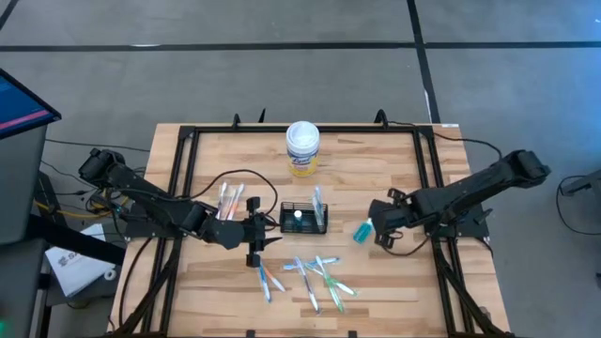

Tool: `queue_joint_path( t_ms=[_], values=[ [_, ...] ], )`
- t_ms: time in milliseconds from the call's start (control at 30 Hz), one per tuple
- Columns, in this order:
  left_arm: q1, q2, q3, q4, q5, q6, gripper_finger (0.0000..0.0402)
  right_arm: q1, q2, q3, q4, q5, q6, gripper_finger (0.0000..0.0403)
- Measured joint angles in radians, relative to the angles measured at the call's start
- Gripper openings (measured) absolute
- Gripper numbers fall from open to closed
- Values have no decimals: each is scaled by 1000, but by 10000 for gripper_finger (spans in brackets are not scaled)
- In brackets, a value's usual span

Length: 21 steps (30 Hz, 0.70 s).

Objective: Pick & Place toothbrushing station
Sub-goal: Put the blue mouthwash into the black mesh organizer

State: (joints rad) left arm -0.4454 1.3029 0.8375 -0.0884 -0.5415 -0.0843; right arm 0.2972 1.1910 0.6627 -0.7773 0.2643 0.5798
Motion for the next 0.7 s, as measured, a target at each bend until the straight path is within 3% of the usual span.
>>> queue_joint_path(
  t_ms=[367, 700],
  values=[
    [0, 0, 0, 0, 0, 0, 143, -15, 43, -13, 4, -1, -93, 72],
    [0, 0, 0, 0, 0, 0, 143, -22, 169, -12, 6, 3, -92, 128]
  ],
)
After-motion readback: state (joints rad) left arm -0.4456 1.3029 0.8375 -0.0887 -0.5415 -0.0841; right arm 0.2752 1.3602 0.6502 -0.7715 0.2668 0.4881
